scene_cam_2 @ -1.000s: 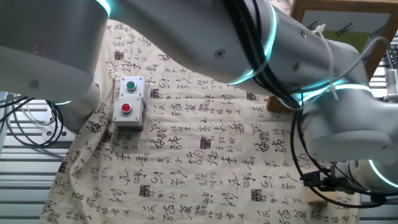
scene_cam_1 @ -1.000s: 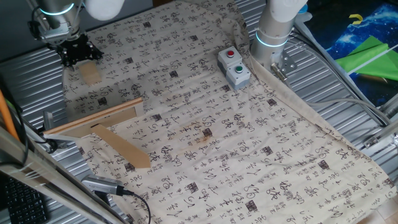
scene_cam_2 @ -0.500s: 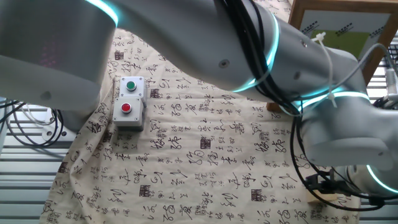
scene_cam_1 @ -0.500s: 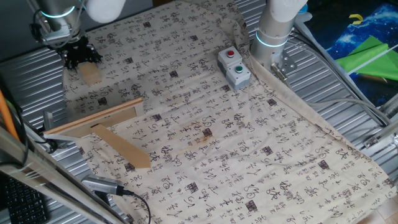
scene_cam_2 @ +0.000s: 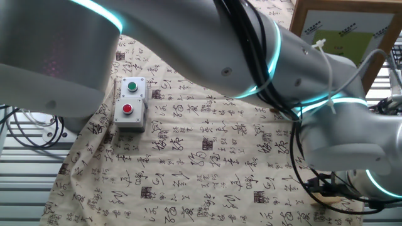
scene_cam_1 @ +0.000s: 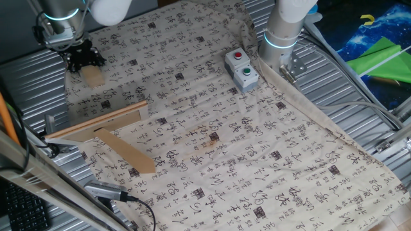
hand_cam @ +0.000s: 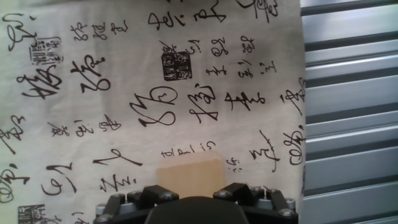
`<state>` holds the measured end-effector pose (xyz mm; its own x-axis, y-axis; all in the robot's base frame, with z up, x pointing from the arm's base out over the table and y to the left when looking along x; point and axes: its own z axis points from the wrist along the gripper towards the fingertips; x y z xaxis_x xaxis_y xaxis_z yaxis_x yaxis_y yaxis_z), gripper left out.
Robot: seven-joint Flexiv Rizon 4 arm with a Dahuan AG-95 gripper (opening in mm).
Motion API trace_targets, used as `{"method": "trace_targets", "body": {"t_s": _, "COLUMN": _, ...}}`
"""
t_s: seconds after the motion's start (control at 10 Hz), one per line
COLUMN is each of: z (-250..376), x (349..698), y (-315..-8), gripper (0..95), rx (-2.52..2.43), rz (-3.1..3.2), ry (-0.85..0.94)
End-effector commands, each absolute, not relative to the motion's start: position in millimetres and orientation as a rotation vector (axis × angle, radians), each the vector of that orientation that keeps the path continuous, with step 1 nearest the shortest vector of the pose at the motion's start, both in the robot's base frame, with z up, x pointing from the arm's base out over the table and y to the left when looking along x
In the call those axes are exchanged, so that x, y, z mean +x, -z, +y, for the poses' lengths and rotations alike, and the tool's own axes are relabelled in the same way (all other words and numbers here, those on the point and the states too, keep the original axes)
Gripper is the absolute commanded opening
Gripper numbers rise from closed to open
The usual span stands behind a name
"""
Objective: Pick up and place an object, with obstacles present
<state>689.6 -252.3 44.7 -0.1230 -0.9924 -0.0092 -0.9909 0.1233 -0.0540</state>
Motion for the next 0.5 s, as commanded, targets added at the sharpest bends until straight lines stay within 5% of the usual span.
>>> {"method": "trace_targets", "body": {"t_s": 0.1, "z": -252.3, "x": 689.7, "y": -43.3, "gripper": 76.0, "rx": -2.042, "rz": 2.318, "ry": 0.062}}
{"method": "trace_targets", "body": {"t_s": 0.2, "z": -252.3, "x": 689.7, "y": -43.1, "gripper": 38.0, "rx": -2.036, "rz": 2.315, "ry": 0.061}}
{"method": "trace_targets", "body": {"t_s": 0.3, "z": -252.3, "x": 689.7, "y": -43.1, "gripper": 38.0, "rx": -2.022, "rz": 2.324, "ry": 0.062}}
{"method": "trace_targets", "body": {"t_s": 0.4, "z": -252.3, "x": 689.7, "y": -43.1, "gripper": 0.0, "rx": -2.001, "rz": 2.341, "ry": 0.061}}
{"method": "trace_targets", "body": {"t_s": 0.5, "z": -252.3, "x": 689.7, "y": -43.1, "gripper": 0.0, "rx": -1.989, "rz": 2.352, "ry": 0.060}}
